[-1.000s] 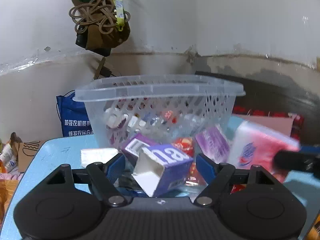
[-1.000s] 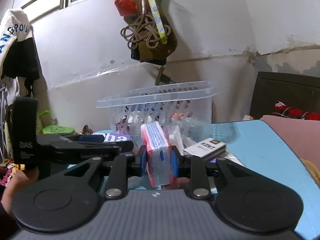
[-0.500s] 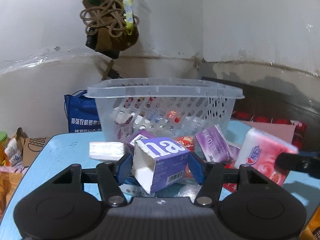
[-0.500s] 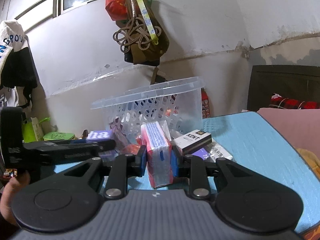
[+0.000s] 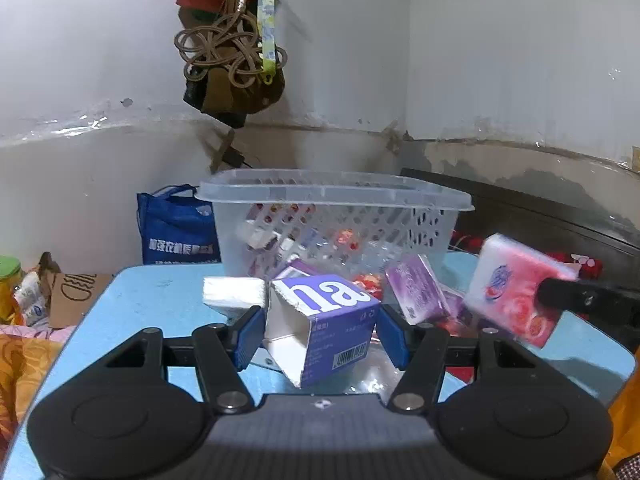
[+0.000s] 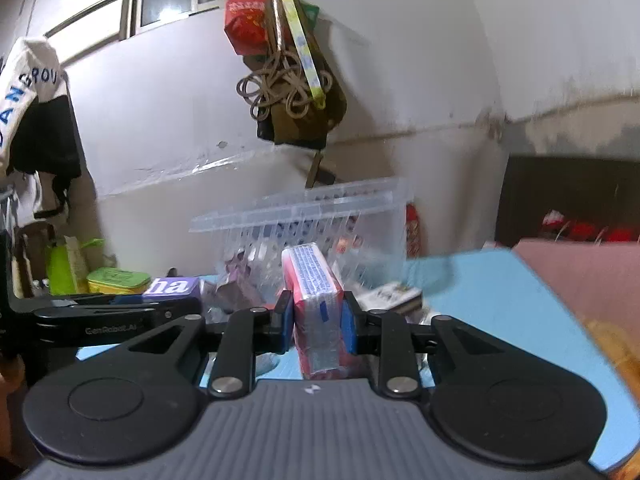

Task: Organize objects
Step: 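Grasp the pink tissue pack with the right gripper while the left grasps the purple 'ha' box, lift toward basket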

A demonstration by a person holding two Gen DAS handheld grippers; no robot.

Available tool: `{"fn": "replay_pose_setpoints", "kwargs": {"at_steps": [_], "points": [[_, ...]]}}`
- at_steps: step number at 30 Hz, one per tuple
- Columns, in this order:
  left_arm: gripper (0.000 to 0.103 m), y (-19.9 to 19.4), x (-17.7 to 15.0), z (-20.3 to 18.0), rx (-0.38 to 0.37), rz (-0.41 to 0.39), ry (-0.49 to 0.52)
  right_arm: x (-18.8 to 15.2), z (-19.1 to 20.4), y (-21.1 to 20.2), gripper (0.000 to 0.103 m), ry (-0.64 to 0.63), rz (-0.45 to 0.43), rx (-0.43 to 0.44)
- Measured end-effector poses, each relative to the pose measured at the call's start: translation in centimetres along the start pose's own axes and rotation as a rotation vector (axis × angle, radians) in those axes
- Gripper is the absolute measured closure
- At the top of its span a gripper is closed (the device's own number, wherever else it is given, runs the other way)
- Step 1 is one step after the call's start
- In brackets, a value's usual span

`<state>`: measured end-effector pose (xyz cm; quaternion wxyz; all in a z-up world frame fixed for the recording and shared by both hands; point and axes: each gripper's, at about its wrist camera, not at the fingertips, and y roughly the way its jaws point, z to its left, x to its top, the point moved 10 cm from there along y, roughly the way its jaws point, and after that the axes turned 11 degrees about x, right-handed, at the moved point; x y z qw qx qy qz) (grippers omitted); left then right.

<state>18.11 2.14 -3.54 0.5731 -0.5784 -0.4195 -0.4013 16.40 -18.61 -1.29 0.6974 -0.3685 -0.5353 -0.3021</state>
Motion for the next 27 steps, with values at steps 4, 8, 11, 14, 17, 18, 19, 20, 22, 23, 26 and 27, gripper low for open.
{"fn": "replay_pose_setpoints", "kwargs": {"at_steps": [4,8,11,14,17,18,19,20,22,23,26,27], "points": [[0.038,-0.2,0.7,0.5,-0.004,-0.001,-0.023,0.8,0.1,0.1,0.076,-0.005,-0.004,0.006],[0.038,-1.0,3.4,0.3,-0.025,-0.036,-0.024,2.7,-0.1,0.0,0.076,0.001,-0.029,0.027],[0.038,-0.3,7.6,-0.2,-0.031,-0.069,-0.008,5.8,0.2,0.7,0.076,-0.023,-0.049,0.062],[0.038,2.8,12.0,-0.9,-0.043,-0.040,-0.029,9.8,-0.6,3.7,0.076,-0.025,-0.046,0.085],[0.038,7.2,14.7,-1.6,-0.033,0.047,-0.047,12.4,-2.4,7.8,0.076,-0.049,-0.002,0.021],[0.038,8.5,15.2,-1.8,-0.037,0.079,-0.060,12.6,-3.1,9.3,0.076,-0.040,0.028,0.013],[0.038,9.6,15.5,-2.2,-0.032,0.103,-0.059,12.8,-3.9,10.7,0.076,-0.016,0.060,0.003],[0.038,10.5,15.8,-2.4,-0.016,0.114,-0.047,12.7,-4.1,11.6,0.076,-0.017,0.082,-0.004],[0.036,11.7,16.1,-3.0,-0.002,0.126,-0.020,12.5,-4.5,12.8,0.075,-0.061,0.105,-0.061],[0.035,12.5,16.0,-3.5,-0.011,0.146,-0.001,12.5,-4.8,13.2,0.071,-0.059,0.104,-0.074],[0.029,13.8,15.1,-3.3,0.043,0.161,0.016,12.1,-5.5,13.6,0.022,-0.028,0.093,-0.105],[0.029,14.0,14.8,-3.0,0.052,0.167,0.015,12.0,-5.5,13.5,0.015,-0.033,0.082,-0.108]]}}
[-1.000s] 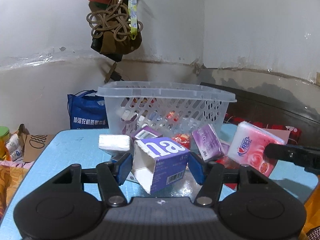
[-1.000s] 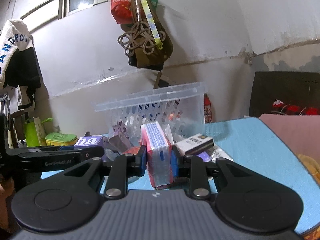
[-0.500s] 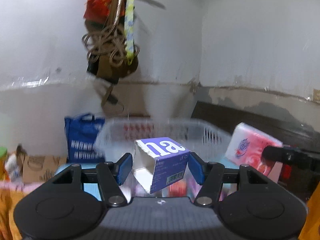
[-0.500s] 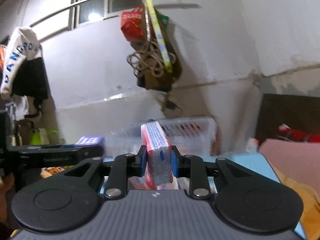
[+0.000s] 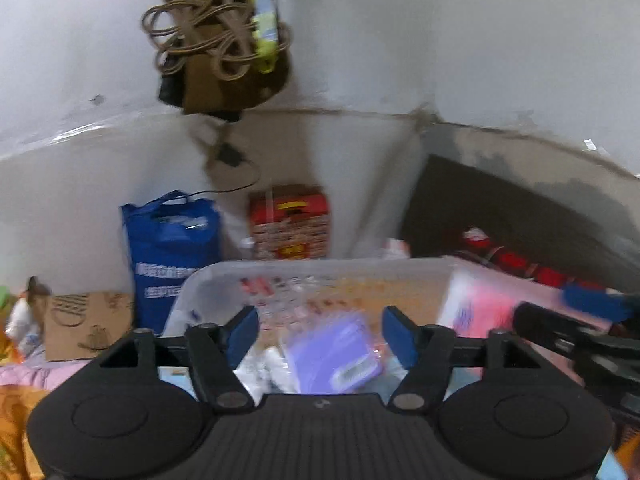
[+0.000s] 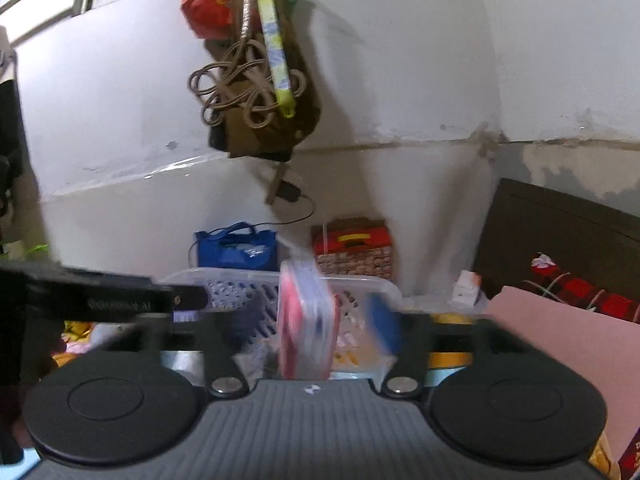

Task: Organize objects
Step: 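Grasp the pink tissue pack with the right gripper while the left grasps the purple 'ha' box, lift toward basket, then release the pink tissue pack and 'ha' box into the basket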

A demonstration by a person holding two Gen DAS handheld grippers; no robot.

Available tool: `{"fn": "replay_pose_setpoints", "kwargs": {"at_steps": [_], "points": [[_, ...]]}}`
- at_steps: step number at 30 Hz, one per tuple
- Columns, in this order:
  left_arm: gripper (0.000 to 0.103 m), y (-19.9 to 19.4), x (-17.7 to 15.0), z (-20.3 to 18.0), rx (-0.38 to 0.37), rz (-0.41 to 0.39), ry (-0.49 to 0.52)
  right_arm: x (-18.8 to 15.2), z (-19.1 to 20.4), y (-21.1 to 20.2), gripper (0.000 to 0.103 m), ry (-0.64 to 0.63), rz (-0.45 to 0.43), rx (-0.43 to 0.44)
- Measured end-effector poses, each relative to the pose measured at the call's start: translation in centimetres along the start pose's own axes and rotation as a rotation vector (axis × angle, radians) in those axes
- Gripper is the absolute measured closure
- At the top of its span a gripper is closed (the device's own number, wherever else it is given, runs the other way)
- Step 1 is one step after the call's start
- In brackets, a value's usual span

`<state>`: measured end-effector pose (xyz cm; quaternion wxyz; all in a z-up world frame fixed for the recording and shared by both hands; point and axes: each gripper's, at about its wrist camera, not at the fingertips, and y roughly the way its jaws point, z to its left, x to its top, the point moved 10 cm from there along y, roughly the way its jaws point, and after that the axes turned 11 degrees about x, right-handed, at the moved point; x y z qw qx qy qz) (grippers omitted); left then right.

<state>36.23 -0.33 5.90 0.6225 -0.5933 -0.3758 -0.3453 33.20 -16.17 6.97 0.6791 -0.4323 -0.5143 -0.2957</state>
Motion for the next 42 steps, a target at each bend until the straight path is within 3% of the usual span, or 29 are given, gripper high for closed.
{"fn": "replay_pose_setpoints", "kwargs": {"at_steps": [4,8,14,17,20,28,36,42], "points": [[0.029,-1.3,-1.1,0.9,-0.038,-0.024,-0.032,-0.7,0.3,-1.4,0.004,-0.044,-0.017,-0.011],[0.023,-5.2,-3.7,2.3,-0.035,-0.077,-0.021,-2.3,0.0,-4.9,0.000,0.030,-0.054,0.025],[0.020,-10.3,-14.3,4.1,-0.042,-0.056,-0.048,-9.9,0.0,-11.6,0.001,0.126,-0.123,-0.042],[0.020,-11.1,-17.1,3.8,-0.026,-0.070,-0.028,-12.6,-0.2,-11.6,0.013,0.085,-0.075,-0.071],[0.020,-10.5,-17.9,2.8,-0.046,-0.052,-0.019,-13.0,-0.3,-9.8,0.025,0.060,-0.004,-0.062],[0.020,-8.5,-19.4,0.9,-0.067,0.007,-0.002,-12.7,-0.6,-4.9,0.025,0.045,0.109,-0.014],[0.021,-7.8,-19.9,-1.0,-0.092,0.014,0.052,-14.2,-0.1,-4.4,0.030,0.046,0.114,0.021],[0.021,-7.3,-20.6,-1.2,-0.105,0.012,0.046,-13.2,0.6,-4.4,0.032,0.014,0.071,0.034]]}}
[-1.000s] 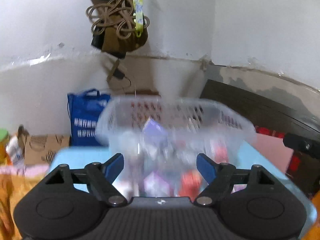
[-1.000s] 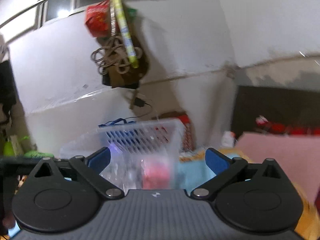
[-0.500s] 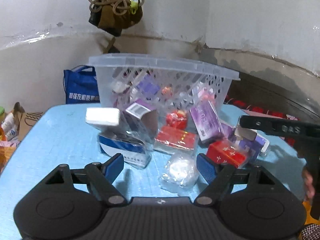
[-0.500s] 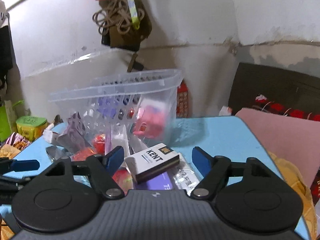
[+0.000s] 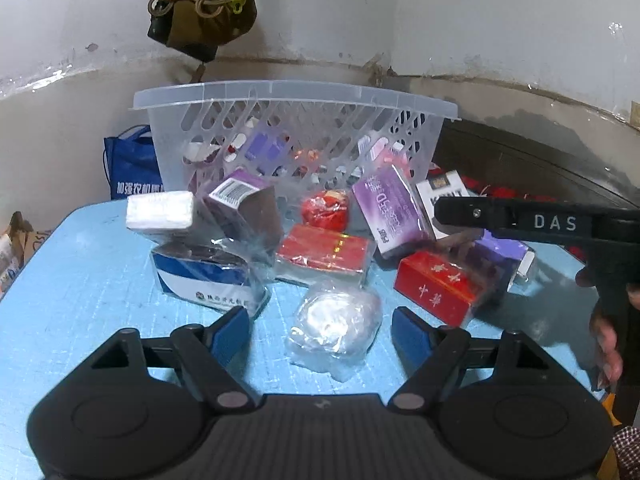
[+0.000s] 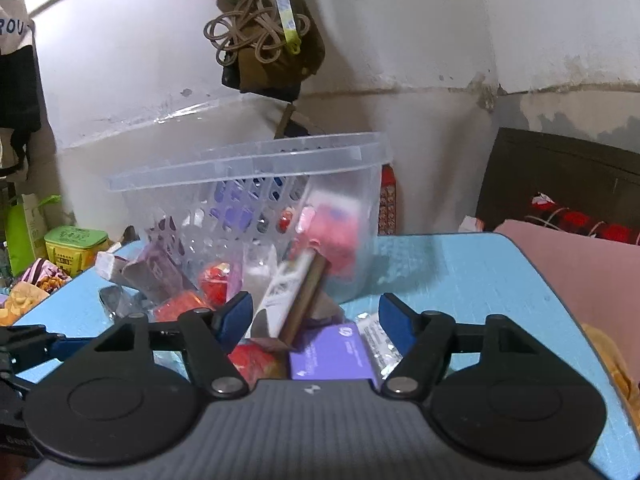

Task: Organize objects
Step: 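Release the pink tissue pack and 'ha' box into the basket, then grasp the brown stick packet with the right gripper and drop it into the basket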

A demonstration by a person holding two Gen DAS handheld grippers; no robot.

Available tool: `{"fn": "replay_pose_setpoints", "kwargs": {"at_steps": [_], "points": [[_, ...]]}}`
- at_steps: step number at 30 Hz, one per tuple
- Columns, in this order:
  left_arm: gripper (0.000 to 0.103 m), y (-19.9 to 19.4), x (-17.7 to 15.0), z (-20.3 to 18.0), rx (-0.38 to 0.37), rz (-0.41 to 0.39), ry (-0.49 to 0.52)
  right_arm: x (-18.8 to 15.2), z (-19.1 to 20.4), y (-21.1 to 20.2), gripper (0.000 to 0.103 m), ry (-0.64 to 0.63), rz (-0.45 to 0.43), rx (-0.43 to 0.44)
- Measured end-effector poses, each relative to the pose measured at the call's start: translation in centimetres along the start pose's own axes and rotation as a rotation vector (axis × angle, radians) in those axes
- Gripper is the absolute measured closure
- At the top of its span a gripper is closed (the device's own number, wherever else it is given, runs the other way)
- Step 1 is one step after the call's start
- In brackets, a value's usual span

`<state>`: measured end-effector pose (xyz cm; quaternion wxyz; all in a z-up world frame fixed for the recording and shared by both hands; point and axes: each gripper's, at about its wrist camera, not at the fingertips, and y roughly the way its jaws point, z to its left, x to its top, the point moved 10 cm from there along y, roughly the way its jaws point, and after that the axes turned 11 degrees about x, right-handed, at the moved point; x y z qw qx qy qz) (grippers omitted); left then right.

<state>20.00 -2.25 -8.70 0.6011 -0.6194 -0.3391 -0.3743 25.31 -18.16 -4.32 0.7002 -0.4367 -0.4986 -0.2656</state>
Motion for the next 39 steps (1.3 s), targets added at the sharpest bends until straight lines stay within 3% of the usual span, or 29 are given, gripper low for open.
{"fn": "replay_pose_setpoints", "kwargs": {"at_steps": [4,9,10,11,17,25,39], "points": [[0.021,0.1,0.0,-0.1,-0.008,0.001,-0.006,0.2,0.8,0.6,0.042,-0.031,0.003,0.003],[0.040,0.0,-0.1,-0.6,0.013,-0.011,0.042,-0.1,1.1,1.2,0.045,-0.013,0.024,0.018],[0.047,-0.1,-0.2,-0.7,0.012,-0.020,0.056,-0.1,1.1,1.1,0.051,-0.013,0.022,0.020],[0.052,-0.2,-0.2,-0.8,0.014,-0.028,0.060,-0.1,1.2,1.0,0.068,-0.011,0.016,0.036],[0.054,-0.7,-0.1,0.1,0.009,-0.067,0.011,0.1,0.8,0.2,0.082,0.042,-0.038,0.082],[0.054,-1.5,-0.1,1.5,0.024,-0.100,-0.009,0.8,0.8,-0.8,0.085,0.033,-0.112,0.089],[0.054,-4.2,2.1,3.5,0.014,-0.168,-0.051,1.5,1.9,-3.6,0.086,0.002,-0.136,0.093]]}}
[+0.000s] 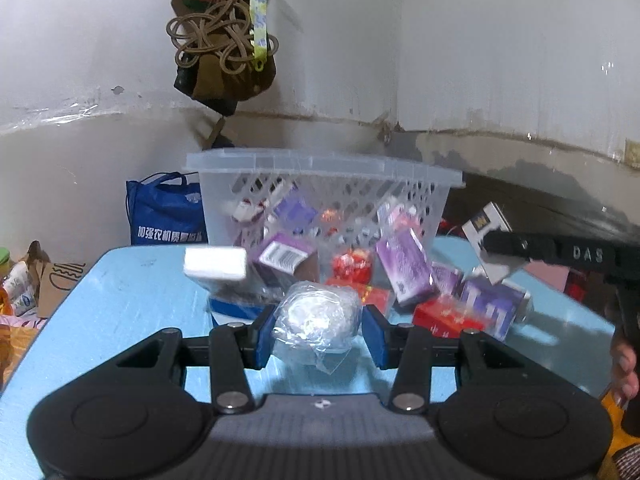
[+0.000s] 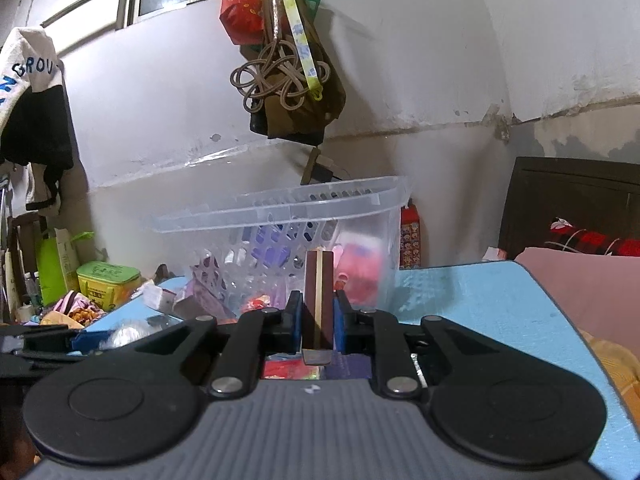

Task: Organize objects
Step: 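Grasp the brown stick packet with the right gripper and drop it into the basket, then grasp the purple-white box with right gripper while left grasps blue-white box, drop both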

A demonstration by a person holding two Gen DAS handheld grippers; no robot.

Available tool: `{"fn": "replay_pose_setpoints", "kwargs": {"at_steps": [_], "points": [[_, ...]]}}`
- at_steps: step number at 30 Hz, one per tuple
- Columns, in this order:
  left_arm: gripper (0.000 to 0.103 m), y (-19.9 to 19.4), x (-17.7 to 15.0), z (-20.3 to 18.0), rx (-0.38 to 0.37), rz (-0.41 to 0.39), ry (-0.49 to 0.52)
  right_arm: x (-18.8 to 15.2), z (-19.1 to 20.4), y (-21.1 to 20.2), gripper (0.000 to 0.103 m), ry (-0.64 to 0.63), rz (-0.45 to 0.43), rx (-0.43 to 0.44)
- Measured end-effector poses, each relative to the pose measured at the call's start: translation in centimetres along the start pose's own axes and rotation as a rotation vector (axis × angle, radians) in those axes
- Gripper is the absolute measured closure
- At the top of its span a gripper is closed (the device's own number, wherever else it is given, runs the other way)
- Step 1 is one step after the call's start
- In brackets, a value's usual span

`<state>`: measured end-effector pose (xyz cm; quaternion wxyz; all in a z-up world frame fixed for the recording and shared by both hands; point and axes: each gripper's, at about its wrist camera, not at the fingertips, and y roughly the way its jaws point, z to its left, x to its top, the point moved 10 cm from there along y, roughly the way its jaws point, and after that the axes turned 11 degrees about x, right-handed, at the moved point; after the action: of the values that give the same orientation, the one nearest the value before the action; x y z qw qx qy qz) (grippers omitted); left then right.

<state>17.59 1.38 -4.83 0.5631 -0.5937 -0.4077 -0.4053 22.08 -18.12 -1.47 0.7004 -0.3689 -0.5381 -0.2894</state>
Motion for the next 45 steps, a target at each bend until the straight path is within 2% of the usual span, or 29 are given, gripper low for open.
{"fn": "replay_pose_setpoints", "kwargs": {"at_steps": [5,9,13,16,18,19,20,22,25,28,33,37,40,45], "points": [[0.054,0.0,3.8,1.1,-0.009,-0.023,-0.014,2.9,0.2,-0.9,0.086,0.006,-0.046,0.012],[0.054,1.4,10.7,1.6,0.004,-0.085,-0.007,8.0,0.5,0.4,0.086,-0.066,-0.081,-0.013],[0.054,6.3,17.6,0.3,0.013,-0.076,0.019,12.2,-0.4,5.1,0.086,-0.085,-0.053,-0.018],[0.052,10.7,19.2,0.0,0.052,0.000,0.025,13.3,-1.3,9.0,0.085,-0.098,0.005,-0.022],[0.044,12.7,18.9,-0.2,0.041,0.034,0.027,12.8,-1.2,10.4,0.081,-0.142,0.038,-0.014],[0.034,13.4,18.7,-0.2,0.050,0.039,0.028,12.3,-1.2,11.2,0.067,-0.156,0.071,-0.023],[0.030,13.9,18.5,0.0,0.070,0.047,0.021,12.0,-1.2,11.6,0.039,-0.159,0.079,-0.033],[0.030,14.0,18.0,0.3,0.075,0.064,0.000,11.5,-1.0,11.6,0.011,-0.180,0.064,-0.044],[0.030,11.1,17.4,0.7,0.066,0.018,0.021,11.3,-0.7,8.4,0.000,-0.185,-0.012,-0.045],[0.016,6.9,15.2,1.7,0.068,-0.021,0.033,9.4,-1.2,4.4,0.000,-0.121,-0.038,-0.035],[0.015,3.7,8.4,4.0,0.087,-0.009,-0.021,2.4,-3.0,-0.4,0.002,0.021,0.008,-0.078],[0.015,4.1,4.9,4.3,0.098,0.035,-0.007,-1.9,-2.5,-2.2,0.023,0.018,0.054,-0.090],[0.015,5.0,3.5,3.8,0.054,0.087,0.007,-3.3,-2.0,-1.8,0.034,0.017,0.094,-0.066],[0.015,6.7,2.0,3.8,0.050,0.147,0.047,-2.7,-1.7,-0.2,0.036,-0.003,0.118,-0.048]]}}
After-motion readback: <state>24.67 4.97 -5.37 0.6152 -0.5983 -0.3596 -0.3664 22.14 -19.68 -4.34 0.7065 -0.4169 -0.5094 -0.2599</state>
